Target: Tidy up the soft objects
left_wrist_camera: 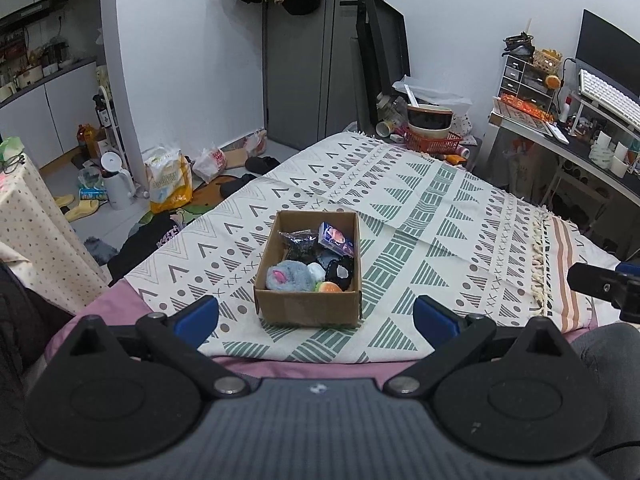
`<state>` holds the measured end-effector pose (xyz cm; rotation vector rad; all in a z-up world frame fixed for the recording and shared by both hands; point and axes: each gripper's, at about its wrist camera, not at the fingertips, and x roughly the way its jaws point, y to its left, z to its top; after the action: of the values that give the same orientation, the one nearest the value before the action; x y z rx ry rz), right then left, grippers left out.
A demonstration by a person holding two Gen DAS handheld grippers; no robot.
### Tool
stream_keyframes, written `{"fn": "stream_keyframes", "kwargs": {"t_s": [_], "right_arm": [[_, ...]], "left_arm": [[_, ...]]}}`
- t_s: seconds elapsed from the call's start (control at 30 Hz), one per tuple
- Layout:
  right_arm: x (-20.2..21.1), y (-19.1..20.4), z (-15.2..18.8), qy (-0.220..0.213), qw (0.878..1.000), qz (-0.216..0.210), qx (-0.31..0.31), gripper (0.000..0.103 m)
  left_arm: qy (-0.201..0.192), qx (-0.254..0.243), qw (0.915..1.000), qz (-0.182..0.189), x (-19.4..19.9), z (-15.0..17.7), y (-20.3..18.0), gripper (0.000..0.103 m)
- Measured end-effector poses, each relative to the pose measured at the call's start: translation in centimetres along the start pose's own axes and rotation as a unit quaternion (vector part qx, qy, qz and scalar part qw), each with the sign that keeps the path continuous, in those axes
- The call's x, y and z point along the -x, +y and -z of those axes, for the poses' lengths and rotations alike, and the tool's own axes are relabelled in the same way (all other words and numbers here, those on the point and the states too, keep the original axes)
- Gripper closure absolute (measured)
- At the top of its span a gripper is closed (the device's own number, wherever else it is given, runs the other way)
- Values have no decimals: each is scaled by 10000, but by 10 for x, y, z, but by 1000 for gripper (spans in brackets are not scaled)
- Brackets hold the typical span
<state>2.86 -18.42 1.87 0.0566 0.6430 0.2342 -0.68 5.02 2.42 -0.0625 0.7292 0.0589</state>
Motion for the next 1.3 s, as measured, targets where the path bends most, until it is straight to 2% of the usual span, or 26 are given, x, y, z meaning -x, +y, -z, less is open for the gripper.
{"fn": "stream_keyframes", "kwargs": {"t_s": [0.47,1.3], "right_arm": [[11,5,2,-115,9999,-38,37,0],[16,7,2,-138,9998,-107,-33,0]], "left_arm": [[-165,7,9999,48,21,3,3,0],[-191,-26,9998,75,27,3,-1,0]]}}
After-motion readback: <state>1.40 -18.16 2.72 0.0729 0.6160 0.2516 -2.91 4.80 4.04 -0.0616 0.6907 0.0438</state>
